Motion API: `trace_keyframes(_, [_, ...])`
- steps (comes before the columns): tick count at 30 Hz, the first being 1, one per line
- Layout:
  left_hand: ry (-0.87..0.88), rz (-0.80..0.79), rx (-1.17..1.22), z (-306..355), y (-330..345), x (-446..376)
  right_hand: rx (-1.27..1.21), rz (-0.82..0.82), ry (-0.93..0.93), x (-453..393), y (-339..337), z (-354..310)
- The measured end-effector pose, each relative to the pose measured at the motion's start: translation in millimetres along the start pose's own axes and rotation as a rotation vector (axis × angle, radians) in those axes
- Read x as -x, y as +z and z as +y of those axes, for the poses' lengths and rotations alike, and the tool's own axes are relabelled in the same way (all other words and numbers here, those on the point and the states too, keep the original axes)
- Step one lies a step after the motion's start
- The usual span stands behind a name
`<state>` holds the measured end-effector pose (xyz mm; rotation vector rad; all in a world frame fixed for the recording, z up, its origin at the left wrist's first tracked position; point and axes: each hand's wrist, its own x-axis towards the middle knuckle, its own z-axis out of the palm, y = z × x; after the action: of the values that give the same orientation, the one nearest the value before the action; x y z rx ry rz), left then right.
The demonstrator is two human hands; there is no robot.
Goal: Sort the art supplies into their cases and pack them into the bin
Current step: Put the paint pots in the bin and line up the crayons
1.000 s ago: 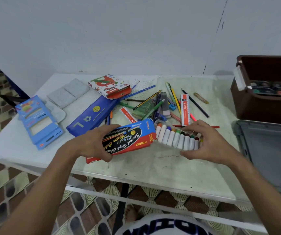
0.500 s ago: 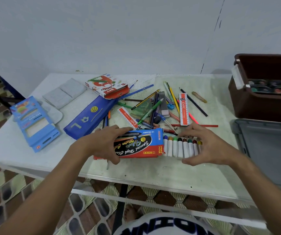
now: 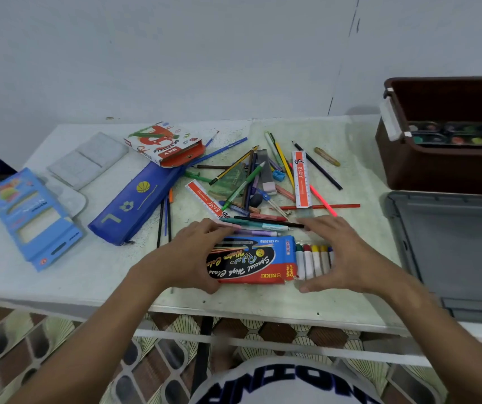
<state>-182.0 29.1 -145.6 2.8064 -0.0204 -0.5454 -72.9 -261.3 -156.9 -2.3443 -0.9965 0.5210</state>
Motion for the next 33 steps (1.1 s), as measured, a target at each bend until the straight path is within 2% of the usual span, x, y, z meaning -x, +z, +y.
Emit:
trace_keyframes(4, [0.028, 0.028, 0.021, 2, 0, 2, 0.142, -0.021, 0.165, 15, -9, 11])
trace_keyframes(8, [0.053, 0.061, 0.069, 4, -1, 2, 0.050, -0.038, 0.287, 20, -13, 16])
trace_keyframes(13, [0.070, 0.113, 0.163, 21, 4, 0, -0.078, -0.027, 0.269, 15, -14, 11])
trace_keyframes(17, [0.067, 0.131, 0.150, 48, 9, -5, -0.173, -0.051, 0.239, 16, -5, 5])
trace_keyframes(20, [0.051, 0.151, 0.176, 58, 11, -5, -0.333, -0.035, 0.278, 20, -7, 5])
trace_keyframes(24, [-0.084, 0.220, 0.220, 54, 16, 11, -0.443, 0.038, 0.366, 31, -14, 9])
trace_keyframes(26, [-0.288, 0.263, 0.204, 51, 20, 24, -0.465, 0.026, 0.398, 36, -15, 7])
trace_keyframes(28, [-0.491, 0.204, 0.163, 50, 23, 32, -0.511, 0.011, 0.420, 37, -13, 6])
trace_keyframes(29, [-0.527, 0.178, 0.217, 51, 25, 33, -0.517, 0.013, 0.426, 36, -12, 6])
trace_keyframes(33, [-0.461, 0.227, 0.490, 59, 29, 29, -0.542, 0.016, 0.415, 32, -13, 2])
